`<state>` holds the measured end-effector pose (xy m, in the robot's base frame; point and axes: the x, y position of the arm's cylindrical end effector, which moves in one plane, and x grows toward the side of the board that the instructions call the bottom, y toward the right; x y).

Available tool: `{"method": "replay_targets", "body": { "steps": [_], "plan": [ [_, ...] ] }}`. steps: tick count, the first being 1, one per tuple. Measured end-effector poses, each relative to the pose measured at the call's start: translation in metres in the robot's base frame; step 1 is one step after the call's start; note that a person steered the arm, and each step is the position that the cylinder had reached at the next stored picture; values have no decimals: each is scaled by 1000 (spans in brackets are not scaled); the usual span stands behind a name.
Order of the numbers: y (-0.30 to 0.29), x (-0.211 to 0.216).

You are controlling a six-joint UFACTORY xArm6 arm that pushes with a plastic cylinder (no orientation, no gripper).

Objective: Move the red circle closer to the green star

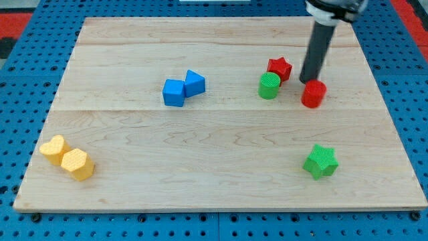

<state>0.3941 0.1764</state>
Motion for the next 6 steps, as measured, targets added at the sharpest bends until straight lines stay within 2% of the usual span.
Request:
{"method": "replay_targets", "body": {
  "steps": [1,2,3,4,6],
  "plan": [
    [16,39],
    [24,44],
    [62,56],
    [61,68],
    [9,76]
  ]
}}
